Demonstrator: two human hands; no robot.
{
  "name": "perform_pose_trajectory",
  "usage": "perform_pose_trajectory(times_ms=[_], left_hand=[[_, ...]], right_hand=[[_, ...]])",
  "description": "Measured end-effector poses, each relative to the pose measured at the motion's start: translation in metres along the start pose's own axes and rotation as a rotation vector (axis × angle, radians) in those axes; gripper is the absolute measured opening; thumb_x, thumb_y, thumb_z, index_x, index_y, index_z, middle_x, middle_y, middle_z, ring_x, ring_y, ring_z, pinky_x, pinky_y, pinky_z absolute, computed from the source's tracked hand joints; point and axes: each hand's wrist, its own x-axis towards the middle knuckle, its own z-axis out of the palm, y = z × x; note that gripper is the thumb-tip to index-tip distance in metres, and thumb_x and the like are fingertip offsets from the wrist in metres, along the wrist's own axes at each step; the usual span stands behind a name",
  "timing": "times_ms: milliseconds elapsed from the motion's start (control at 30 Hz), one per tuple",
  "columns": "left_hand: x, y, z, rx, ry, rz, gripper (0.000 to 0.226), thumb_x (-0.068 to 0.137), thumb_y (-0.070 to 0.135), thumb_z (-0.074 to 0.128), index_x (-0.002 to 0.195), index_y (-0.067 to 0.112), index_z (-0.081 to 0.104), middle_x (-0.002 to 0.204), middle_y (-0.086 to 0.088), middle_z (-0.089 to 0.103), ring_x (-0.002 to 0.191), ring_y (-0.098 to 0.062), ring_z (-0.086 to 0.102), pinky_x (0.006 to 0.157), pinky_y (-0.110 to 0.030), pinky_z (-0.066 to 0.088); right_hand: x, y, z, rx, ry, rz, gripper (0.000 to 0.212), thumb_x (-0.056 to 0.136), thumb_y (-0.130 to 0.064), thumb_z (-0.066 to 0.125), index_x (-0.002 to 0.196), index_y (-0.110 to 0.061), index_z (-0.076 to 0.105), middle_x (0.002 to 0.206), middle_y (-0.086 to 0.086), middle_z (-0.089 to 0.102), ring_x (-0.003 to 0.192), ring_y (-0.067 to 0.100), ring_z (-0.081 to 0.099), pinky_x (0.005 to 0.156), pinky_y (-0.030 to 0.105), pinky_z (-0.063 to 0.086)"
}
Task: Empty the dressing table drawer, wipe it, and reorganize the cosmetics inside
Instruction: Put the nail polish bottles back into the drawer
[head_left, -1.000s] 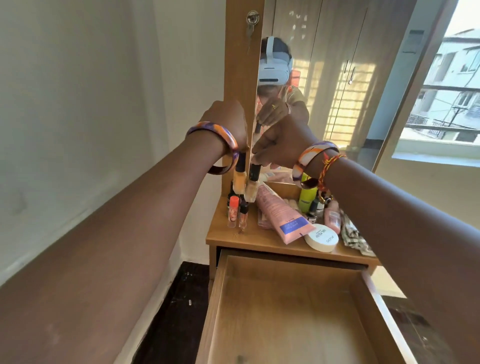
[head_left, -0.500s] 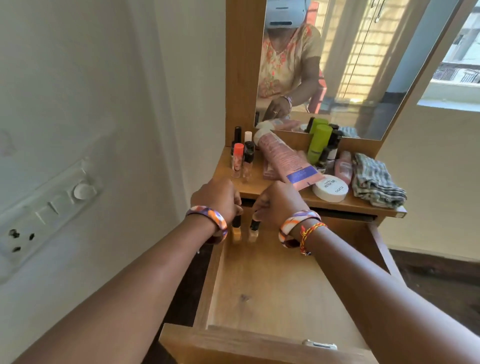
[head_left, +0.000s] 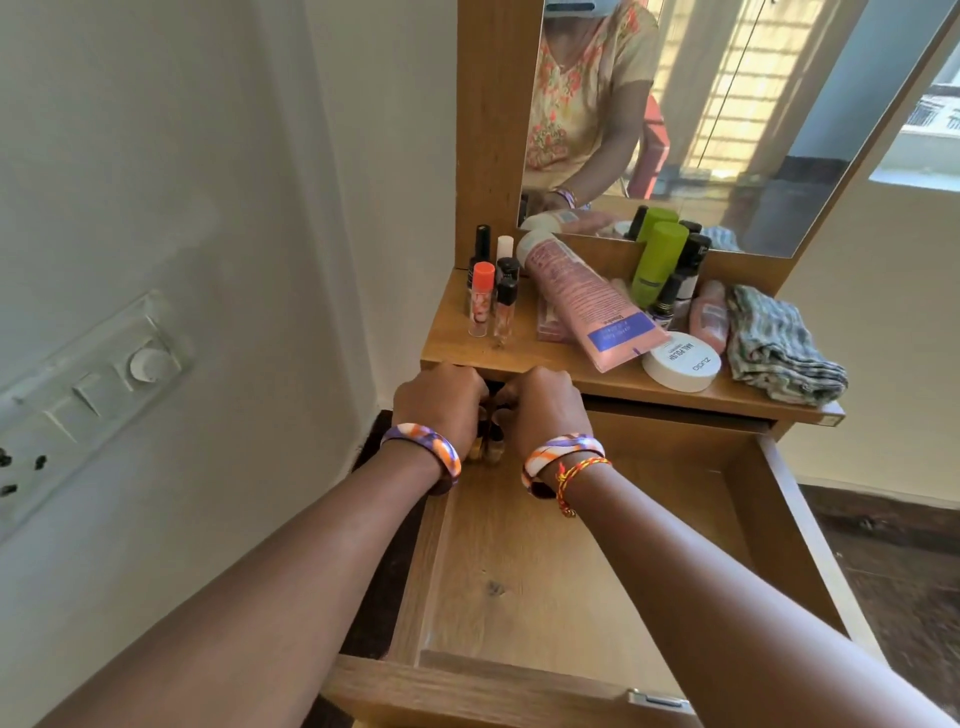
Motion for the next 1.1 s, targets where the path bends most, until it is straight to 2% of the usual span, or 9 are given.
perform_pose_trajectory(times_ms=[200,367,467,533,767,867,933,1033,1100], left_hand=[[-0.002,0.004,-0.006,0.059,-0.03,0.022,0.028,0.096,0.014,0.044,0.112,0.021,0.066,0.099,-0.006,0.068,0.087,-0.023,0.065,0.062,-0.026,0.038],[-0.002,0.002,-0.024,0.018,-0.039,0.062,0.023,0.096,0.024,0.048,0.108,0.022,0.068,0.098,-0.003,0.069,0.081,-0.02,0.063,0.062,-0.024,0.039],[0.01,-0.001,-0.058,-0.115,0.033,0.061,0.025,0.093,0.033,0.052,0.101,0.02,0.071,0.095,-0.003,0.071,0.079,-0.018,0.062,0.065,-0.024,0.043],[0.025,-0.004,-0.083,-0.209,0.131,0.047,0.025,0.092,0.033,0.054,0.099,0.019,0.073,0.095,-0.002,0.072,0.079,-0.018,0.062,0.069,-0.025,0.047],[0.096,-0.013,-0.117,-0.322,0.271,-0.045,0.025,0.091,0.026,0.057,0.108,0.012,0.069,0.112,-0.01,0.068,0.097,-0.027,0.064,0.082,-0.03,0.048],[0.122,-0.015,-0.11,-0.317,0.21,-0.073,0.028,0.089,0.026,0.059,0.11,0.01,0.067,0.112,-0.012,0.067,0.1,-0.029,0.063,0.078,-0.027,0.043],[0.137,-0.015,-0.1,-0.301,0.147,-0.08,0.027,0.087,0.025,0.061,0.108,0.009,0.069,0.11,-0.012,0.068,0.097,-0.029,0.064,0.075,-0.027,0.042],[0.156,-0.015,-0.086,-0.26,0.07,-0.066,0.022,0.083,0.022,0.064,0.101,0.01,0.07,0.103,-0.011,0.069,0.088,-0.03,0.064,0.075,-0.03,0.049],[0.164,-0.016,-0.081,-0.237,0.043,-0.043,0.021,0.082,0.019,0.064,0.1,0.012,0.071,0.1,-0.009,0.07,0.083,-0.029,0.065,0.078,-0.033,0.055]], right_hand=[[-0.003,-0.003,0.002,-0.024,-0.006,-0.006,0.023,0.09,-0.01,0.058,0.111,-0.01,0.067,0.1,0.009,0.068,0.075,0.014,0.056,0.074,0.023,0.05],[-0.002,-0.004,-0.014,-0.102,-0.071,-0.04,0.025,0.09,-0.016,0.06,0.114,-0.01,0.063,0.104,0.008,0.066,0.09,0.018,0.064,0.082,0.025,0.053],[0.006,-0.007,-0.036,-0.116,0.037,-0.09,0.017,0.089,-0.019,0.059,0.1,-0.01,0.068,0.097,0.005,0.067,0.085,0.017,0.063,0.071,0.019,0.053],[0.016,-0.014,-0.062,-0.055,0.124,-0.13,0.011,0.087,-0.015,0.058,0.086,-0.012,0.068,0.084,0.0,0.063,0.076,0.014,0.057,0.054,0.009,0.038],[0.074,-0.041,-0.128,-0.035,0.298,-0.246,0.021,0.082,-0.005,0.06,0.095,-0.01,0.076,0.091,0.004,0.072,0.084,0.016,0.062,0.057,0.007,0.034],[0.103,-0.044,-0.129,-0.129,0.224,-0.237,0.023,0.086,-0.008,0.059,0.103,-0.009,0.073,0.108,0.006,0.071,0.102,0.018,0.062,0.069,0.013,0.034],[0.119,-0.045,-0.124,-0.137,0.134,-0.207,0.025,0.087,-0.011,0.06,0.109,-0.007,0.07,0.112,0.007,0.069,0.106,0.019,0.061,0.069,0.015,0.039],[0.137,-0.047,-0.114,-0.198,0.05,-0.213,0.032,0.085,-0.017,0.064,0.115,-0.006,0.067,0.115,0.009,0.067,0.107,0.022,0.062,0.084,0.023,0.047],[0.146,-0.047,-0.108,-0.219,0.041,-0.205,0.034,0.083,-0.018,0.067,0.114,-0.002,0.065,0.113,0.012,0.067,0.104,0.025,0.062,0.07,0.022,0.047]])
